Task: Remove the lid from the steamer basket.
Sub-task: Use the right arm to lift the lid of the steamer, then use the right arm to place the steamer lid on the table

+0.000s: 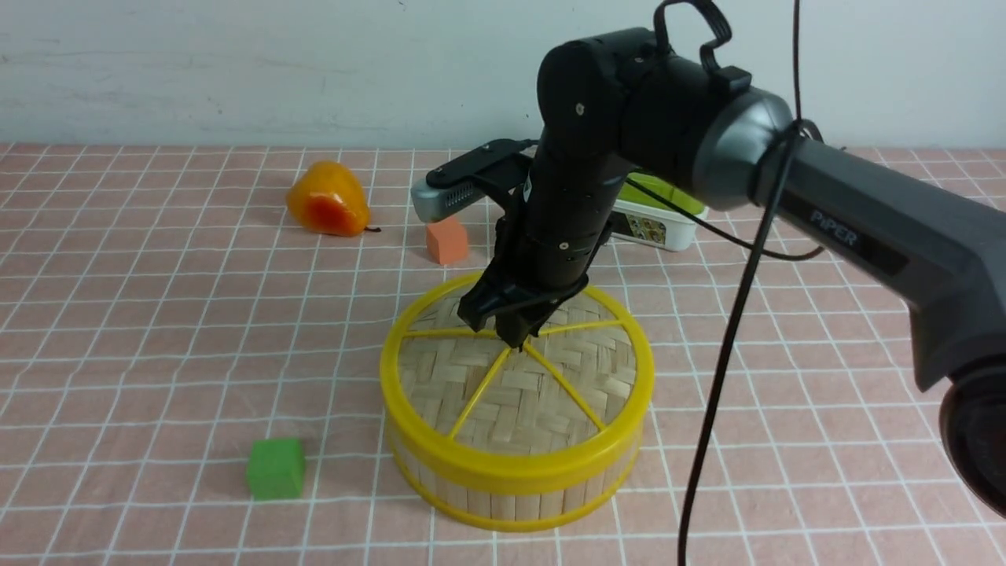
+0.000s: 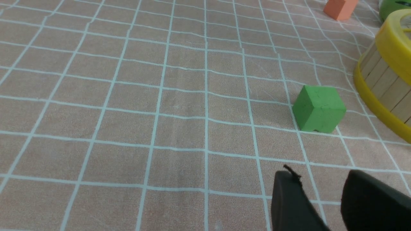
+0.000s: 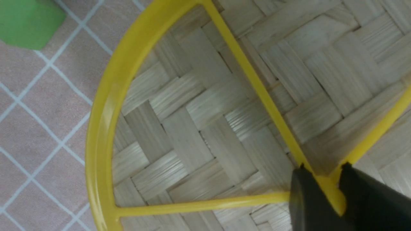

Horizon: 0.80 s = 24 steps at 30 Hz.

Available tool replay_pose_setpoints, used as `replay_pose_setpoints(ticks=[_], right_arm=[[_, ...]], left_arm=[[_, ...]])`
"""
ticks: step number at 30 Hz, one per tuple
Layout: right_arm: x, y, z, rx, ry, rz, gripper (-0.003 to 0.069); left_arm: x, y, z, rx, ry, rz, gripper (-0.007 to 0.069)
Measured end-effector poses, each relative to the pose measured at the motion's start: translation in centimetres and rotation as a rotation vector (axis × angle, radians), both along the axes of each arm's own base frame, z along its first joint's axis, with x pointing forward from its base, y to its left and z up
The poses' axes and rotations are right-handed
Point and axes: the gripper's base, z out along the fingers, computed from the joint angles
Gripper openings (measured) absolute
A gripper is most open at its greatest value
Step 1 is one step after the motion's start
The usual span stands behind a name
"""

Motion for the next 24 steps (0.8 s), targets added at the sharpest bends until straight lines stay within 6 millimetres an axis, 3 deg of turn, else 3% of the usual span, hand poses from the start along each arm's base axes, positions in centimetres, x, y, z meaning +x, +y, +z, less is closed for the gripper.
replay_pose_setpoints(ticks=[5, 8, 11, 12, 13, 14, 15, 17, 18, 19, 24], right_arm=[[-0.4, -0.3, 1.4, 0.007, -0.022, 0.005, 0.008], [-1.0, -0.9, 3.8, 0.025, -0.073, 0.011, 0.008], [-2.7, -3.2, 8.7, 0.055, -0.174, -0.007, 0.008], [-2.9, -3.6, 9.3, 0.057, -0.185, -0.012, 0.008], [-3.7, -5.8, 11.1, 0.058, -0.219, -0.045, 0.008], [-3.9, -6.9, 11.6, 0.054, -0.225, -0.064, 0.008], [-3.9, -7.2, 11.5, 0.048, -0.22, -0.069, 0.008], [-3.9, -11.4, 11.5, 0.016, -0.199, -0.159, 0.008], [-3.9, -11.7, 11.4, 0.013, -0.195, -0.166, 0.008], [-3.6, -14.2, 9.9, -0.017, -0.144, -0.228, 0.008], [-2.6, -20.5, 4.9, -0.051, -0.001, -0.405, 0.008]], left_arm=[[0.0, 0.0, 0.0, 0.0, 0.0, 0.0, 0.0239], [0.0, 0.0, 0.0, 0.0, 0.0, 0.0, 0.0239], [0.0, 0.0, 0.0, 0.0, 0.0, 0.0, 0.0239], [0.0, 0.0, 0.0, 0.0, 0.0, 0.0, 0.0239], [0.0, 0.0, 0.0, 0.0, 0.0, 0.0, 0.0239], [0.0, 0.0, 0.0, 0.0, 0.0, 0.0, 0.0239], [0.0, 0.0, 0.0, 0.0, 0.0, 0.0, 0.0239], [0.0, 0.0, 0.0, 0.0, 0.0, 0.0, 0.0239], [0.0, 0.0, 0.0, 0.0, 0.0, 0.0, 0.0239], [0.0, 0.0, 0.0, 0.0, 0.0, 0.0, 0.0239], [0.0, 0.0, 0.0, 0.0, 0.0, 0.0, 0.0239]])
